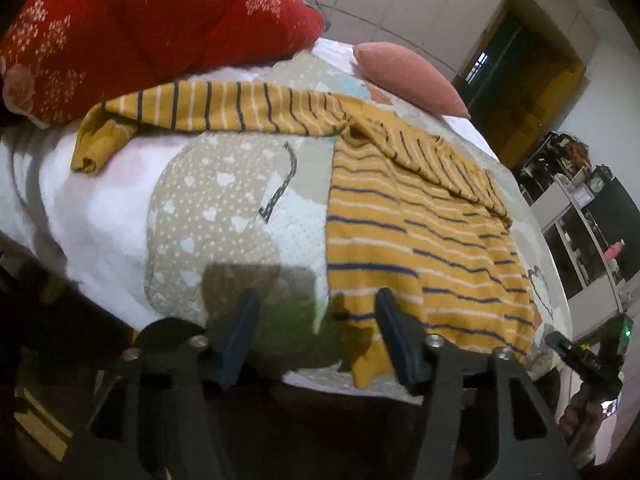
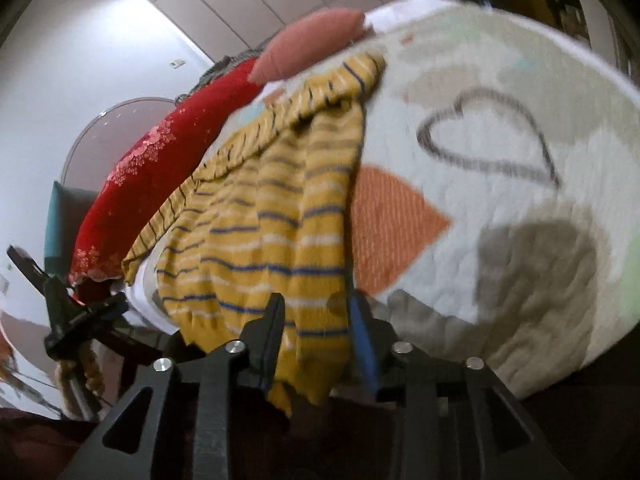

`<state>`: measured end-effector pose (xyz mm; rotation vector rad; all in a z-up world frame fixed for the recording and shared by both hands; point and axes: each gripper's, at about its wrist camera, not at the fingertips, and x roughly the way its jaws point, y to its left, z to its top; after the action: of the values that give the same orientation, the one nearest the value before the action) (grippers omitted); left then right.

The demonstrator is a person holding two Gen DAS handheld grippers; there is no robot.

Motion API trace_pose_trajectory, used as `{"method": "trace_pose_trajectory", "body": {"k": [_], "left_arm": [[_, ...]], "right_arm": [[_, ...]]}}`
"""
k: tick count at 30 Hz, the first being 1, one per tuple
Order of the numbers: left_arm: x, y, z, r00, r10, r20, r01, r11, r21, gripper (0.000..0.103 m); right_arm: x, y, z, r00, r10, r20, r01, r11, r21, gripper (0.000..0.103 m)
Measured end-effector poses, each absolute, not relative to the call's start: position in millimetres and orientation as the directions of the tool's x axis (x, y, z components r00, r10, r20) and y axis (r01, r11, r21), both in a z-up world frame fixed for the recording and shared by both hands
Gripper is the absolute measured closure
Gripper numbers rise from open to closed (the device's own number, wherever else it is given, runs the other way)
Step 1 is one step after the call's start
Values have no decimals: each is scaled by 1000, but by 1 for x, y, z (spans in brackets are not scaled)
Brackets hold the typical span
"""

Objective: Fold small clothes
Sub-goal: 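Open the right tool and lift it off the folded sleeve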

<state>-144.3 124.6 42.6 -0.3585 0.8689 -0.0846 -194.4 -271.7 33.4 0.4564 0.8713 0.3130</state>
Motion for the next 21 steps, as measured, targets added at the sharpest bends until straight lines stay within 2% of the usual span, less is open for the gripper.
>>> {"method": "trace_pose_trajectory", "body": {"k": [4, 6, 8, 15, 21], "left_arm": [[-139, 117, 42, 652, -214, -727, -67, 939, -336, 36], [-137, 117, 40, 647, -217, -731, -68, 938, -339, 36], [-137, 118, 39, 646, -214, -732, -73, 938, -339, 36], [-138, 130, 34, 647, -200, -736, -111, 930, -350, 34], [-137, 138, 31, 649, -193, -736, -139, 921, -364, 34]], "right_arm": [[-177, -252, 55, 642, 432, -633, -143, 879, 455, 60], [-169, -243, 63, 651, 446, -615, -173, 875, 452, 50], [-159, -228, 70, 649, 467, -600, -211, 869, 448, 48], [-138, -185, 71, 609, 494, -621, -299, 868, 397, 45], [-127, -174, 65, 592, 499, -633, -303, 866, 399, 41]]}}
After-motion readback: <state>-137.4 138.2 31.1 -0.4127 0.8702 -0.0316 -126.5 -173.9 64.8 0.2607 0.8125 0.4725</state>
